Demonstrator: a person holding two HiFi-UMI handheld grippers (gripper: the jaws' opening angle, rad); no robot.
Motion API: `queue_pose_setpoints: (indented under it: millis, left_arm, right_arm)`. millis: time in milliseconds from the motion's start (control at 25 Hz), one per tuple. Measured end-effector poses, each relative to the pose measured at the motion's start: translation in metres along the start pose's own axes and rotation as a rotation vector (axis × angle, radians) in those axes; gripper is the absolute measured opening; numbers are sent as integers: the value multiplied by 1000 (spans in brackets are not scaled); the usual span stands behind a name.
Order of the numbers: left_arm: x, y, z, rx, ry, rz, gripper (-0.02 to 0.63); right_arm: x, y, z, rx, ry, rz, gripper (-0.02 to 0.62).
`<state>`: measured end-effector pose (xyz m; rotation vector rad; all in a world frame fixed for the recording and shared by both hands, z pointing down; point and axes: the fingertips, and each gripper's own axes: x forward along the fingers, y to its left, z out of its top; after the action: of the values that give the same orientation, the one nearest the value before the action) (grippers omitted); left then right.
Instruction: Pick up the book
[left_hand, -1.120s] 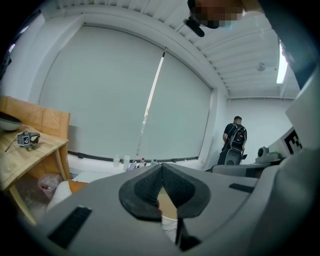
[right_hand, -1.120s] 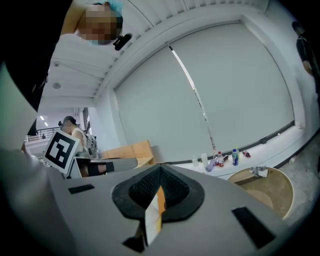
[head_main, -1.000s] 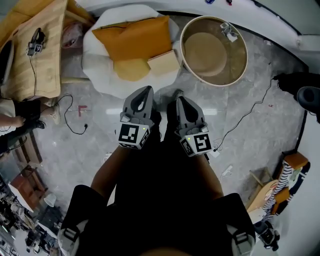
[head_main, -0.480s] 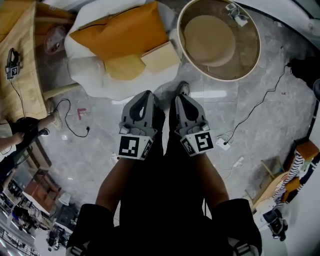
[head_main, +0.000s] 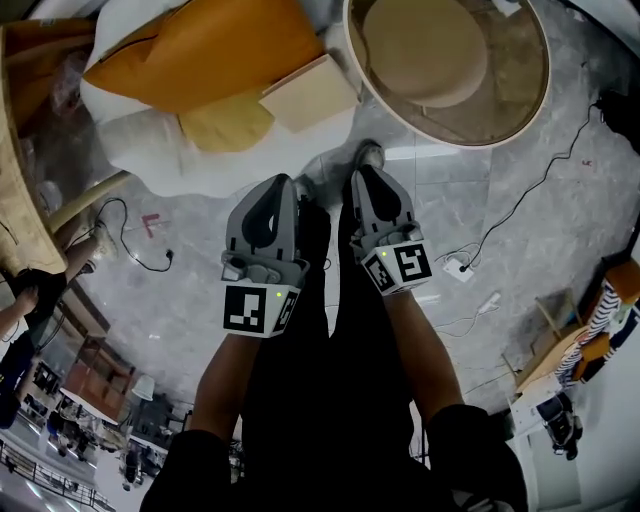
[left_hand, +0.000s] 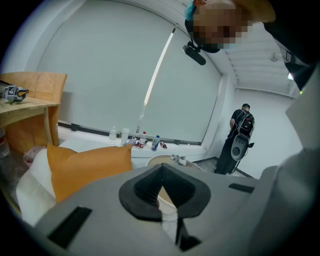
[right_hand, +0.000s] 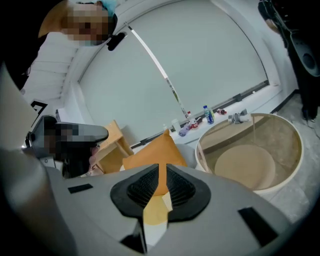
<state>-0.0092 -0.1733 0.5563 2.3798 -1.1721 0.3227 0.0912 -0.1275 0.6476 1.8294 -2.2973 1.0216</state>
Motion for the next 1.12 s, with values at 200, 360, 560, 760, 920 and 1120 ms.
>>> queue_pose_setpoints:
  millis: [200, 360, 560, 760, 920, 1120]
  left_arm:
    - [17, 14, -29, -1, 17, 4, 8]
    - [31, 27, -50, -14, 42, 9, 8]
    - [45, 41, -76, -29, 61, -1, 8]
    - [60, 53, -101, -42, 77, -9, 8]
    - [71, 61, -119, -50, 91, -19, 8]
    - [78, 66, -131, -52, 75, -20, 8]
  right_arm:
    - [29, -35, -48, 53, 49, -29, 72]
    - [55, -60, -85, 98, 90, -56, 124]
    - [86, -88, -137, 127, 162, -64, 187]
    - [112, -123, -178, 171, 224, -63, 245]
    - [130, -149, -203, 202, 234, -67, 256]
    - [153, -172, -229, 271, 232, -45, 262]
